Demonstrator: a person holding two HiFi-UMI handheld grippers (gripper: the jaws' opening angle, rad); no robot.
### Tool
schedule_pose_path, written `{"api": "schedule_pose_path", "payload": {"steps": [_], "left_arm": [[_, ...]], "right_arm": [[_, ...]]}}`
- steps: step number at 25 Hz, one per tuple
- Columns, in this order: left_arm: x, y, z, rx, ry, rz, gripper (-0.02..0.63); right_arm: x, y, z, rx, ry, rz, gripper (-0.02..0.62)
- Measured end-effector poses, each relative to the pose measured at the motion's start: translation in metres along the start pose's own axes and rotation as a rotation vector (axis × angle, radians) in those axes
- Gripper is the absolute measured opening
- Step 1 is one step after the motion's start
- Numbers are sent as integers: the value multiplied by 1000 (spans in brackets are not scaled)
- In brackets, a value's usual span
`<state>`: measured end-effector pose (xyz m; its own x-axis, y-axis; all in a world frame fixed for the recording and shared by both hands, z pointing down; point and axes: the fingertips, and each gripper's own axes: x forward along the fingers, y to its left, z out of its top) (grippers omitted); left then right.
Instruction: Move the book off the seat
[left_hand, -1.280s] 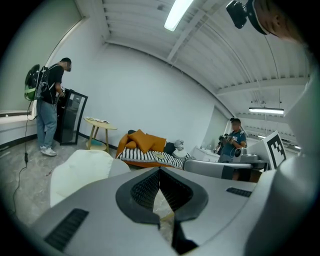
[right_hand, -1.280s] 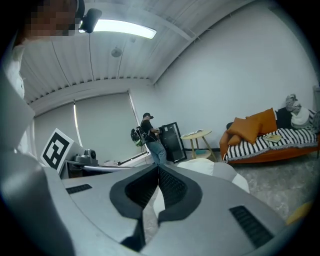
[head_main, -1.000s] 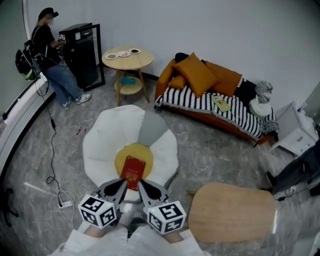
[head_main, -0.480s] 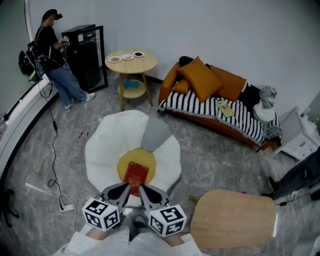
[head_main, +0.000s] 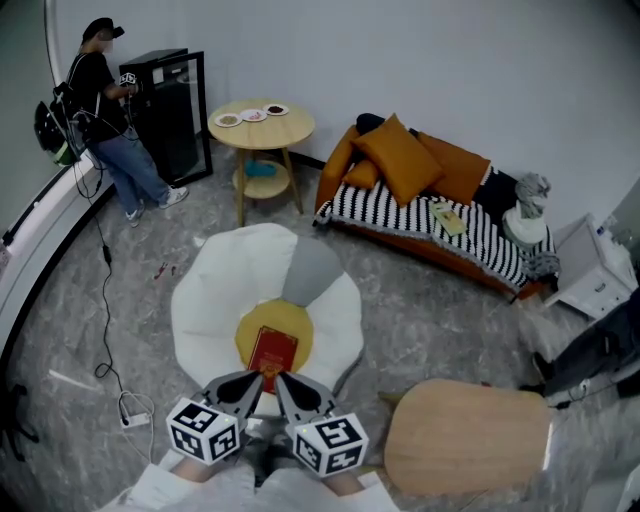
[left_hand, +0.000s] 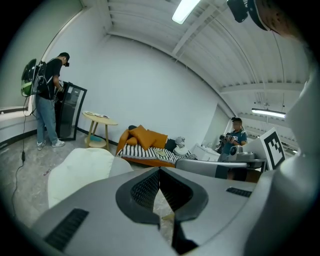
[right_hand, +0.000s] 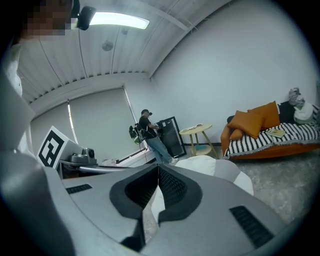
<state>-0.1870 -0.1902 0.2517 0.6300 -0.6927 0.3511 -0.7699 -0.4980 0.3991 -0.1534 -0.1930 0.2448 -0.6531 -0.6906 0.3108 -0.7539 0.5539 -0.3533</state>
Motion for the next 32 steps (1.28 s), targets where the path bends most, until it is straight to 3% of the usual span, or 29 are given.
{"api": "schedule_pose_path", "payload": {"steps": [6,14,26,32], "left_arm": [[0,7,1,13,8,-17,6],[11,33,-15,-33,30,-35,6],[59,79,-39,-60,74,-9,6],[86,103,-66,-131,94,-30,6]], "right_arm": [[7,-3,-3,27,-3,-25,12],[31,-14,-20,62,6,-51,12],[71,-75,-55,114,61,-102,12],[94,-105,-84,140,82,-115,12]]}}
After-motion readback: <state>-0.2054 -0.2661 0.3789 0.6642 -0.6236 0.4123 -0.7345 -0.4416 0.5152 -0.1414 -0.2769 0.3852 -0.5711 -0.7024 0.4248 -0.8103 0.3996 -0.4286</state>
